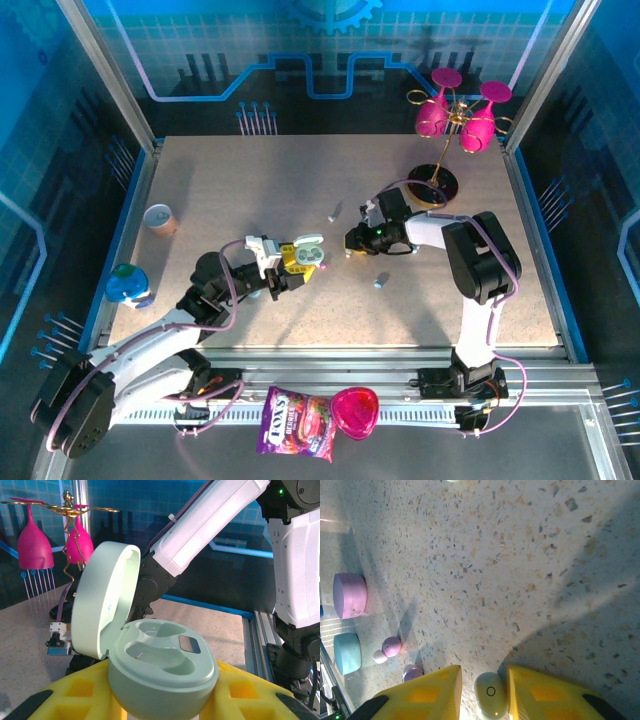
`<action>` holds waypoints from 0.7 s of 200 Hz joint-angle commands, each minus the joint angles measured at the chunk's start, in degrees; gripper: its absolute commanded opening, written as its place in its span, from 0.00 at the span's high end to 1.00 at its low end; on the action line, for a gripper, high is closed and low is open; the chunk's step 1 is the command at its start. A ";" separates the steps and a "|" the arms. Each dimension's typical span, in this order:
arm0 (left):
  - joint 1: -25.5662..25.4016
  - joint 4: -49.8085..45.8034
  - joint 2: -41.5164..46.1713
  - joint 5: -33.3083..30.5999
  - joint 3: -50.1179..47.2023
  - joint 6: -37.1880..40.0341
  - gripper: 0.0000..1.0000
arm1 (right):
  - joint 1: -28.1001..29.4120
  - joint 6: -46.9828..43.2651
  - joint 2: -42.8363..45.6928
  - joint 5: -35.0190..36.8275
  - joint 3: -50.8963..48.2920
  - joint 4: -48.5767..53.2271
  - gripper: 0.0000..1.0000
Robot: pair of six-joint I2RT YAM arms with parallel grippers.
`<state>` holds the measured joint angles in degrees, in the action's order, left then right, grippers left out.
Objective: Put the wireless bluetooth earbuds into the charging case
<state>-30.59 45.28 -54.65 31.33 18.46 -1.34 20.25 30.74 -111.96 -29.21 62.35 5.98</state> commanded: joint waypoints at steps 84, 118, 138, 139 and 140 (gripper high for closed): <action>-0.48 1.03 0.95 0.64 -1.27 1.08 0.77 | 1.86 -5.27 2.11 0.82 0.45 5.40 0.73; -0.52 0.97 1.13 0.63 -1.36 0.99 0.76 | 2.27 -5.63 1.40 1.34 1.09 6.11 0.75; -0.50 0.99 1.28 0.58 -1.36 0.93 0.77 | 2.41 -5.78 1.47 1.87 1.41 6.49 0.79; -0.47 1.01 1.29 0.62 -1.38 0.96 0.77 | 2.42 -5.78 1.48 1.92 1.39 6.50 0.79; -0.50 1.03 1.30 0.60 -1.39 0.93 0.77 | 2.42 -5.78 1.48 1.94 1.38 6.54 0.79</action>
<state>-30.63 45.28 -54.52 31.31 17.78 -1.34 21.50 26.09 -111.24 -28.08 62.46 10.02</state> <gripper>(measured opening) 0.341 0.226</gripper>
